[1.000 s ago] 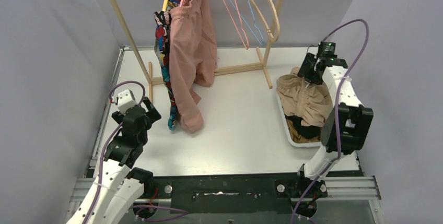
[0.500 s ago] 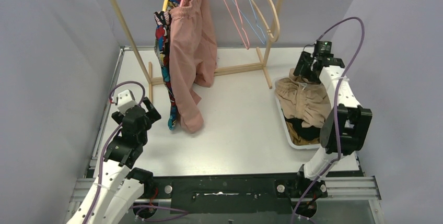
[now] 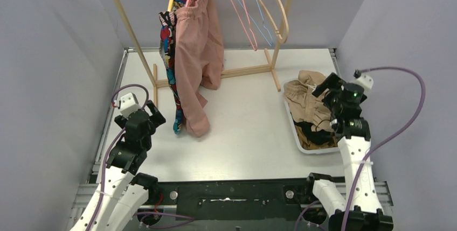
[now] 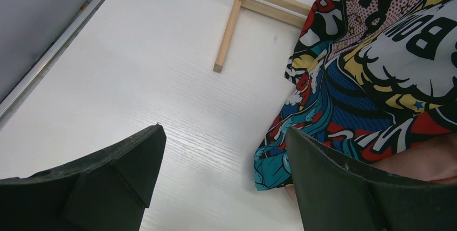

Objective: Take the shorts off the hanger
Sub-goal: Place the shorts in the basket.

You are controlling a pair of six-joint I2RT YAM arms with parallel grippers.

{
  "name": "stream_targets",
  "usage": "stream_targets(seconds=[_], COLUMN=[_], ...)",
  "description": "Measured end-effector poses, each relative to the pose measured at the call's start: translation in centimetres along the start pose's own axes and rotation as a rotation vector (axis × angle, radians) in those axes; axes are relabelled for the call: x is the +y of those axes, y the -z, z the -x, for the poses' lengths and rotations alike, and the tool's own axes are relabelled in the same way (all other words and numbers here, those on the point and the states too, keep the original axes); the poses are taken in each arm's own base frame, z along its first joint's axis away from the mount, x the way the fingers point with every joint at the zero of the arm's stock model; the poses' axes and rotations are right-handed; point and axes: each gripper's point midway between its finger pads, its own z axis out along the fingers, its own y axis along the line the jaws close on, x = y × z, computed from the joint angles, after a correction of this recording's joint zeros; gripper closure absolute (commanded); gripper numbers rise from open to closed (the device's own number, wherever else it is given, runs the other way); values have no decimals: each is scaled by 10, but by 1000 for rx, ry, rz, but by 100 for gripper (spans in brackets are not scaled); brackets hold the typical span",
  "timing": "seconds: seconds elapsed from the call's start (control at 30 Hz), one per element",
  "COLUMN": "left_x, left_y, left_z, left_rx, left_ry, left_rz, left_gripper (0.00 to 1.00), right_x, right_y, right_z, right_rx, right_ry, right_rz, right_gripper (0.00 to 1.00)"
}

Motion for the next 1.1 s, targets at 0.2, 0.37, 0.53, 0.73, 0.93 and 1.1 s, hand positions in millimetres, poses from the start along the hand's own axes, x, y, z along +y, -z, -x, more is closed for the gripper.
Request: stream_targets(seconds=[0.2, 0.37, 0.53, 0.73, 0.93, 1.1], left_x=[0, 0, 1, -3, -46, -113], left_y=[1, 1, 1, 2, 29, 96], left_z=[1, 2, 2, 1, 23, 119], left_rx=[-5, -7, -10, 1, 56, -59], left_ry=[4, 4, 6, -11, -59, -18], left_rz=[-2, -2, 0, -24, -264, -612], left_gripper=[17, 17, 15, 11, 12, 19], right_x=[-13, 37, 85, 123, 157, 175], right_y=[4, 30, 62, 90, 103, 104], right_z=[-60, -52, -63, -91, -121, -152], right_rx=[67, 34, 63, 134, 219, 290], right_ry=[-80, -119, -108, -28, 66, 105], right_rz=[63, 333, 551, 687, 737, 737], right_gripper=[2, 2, 0, 3, 3, 4])
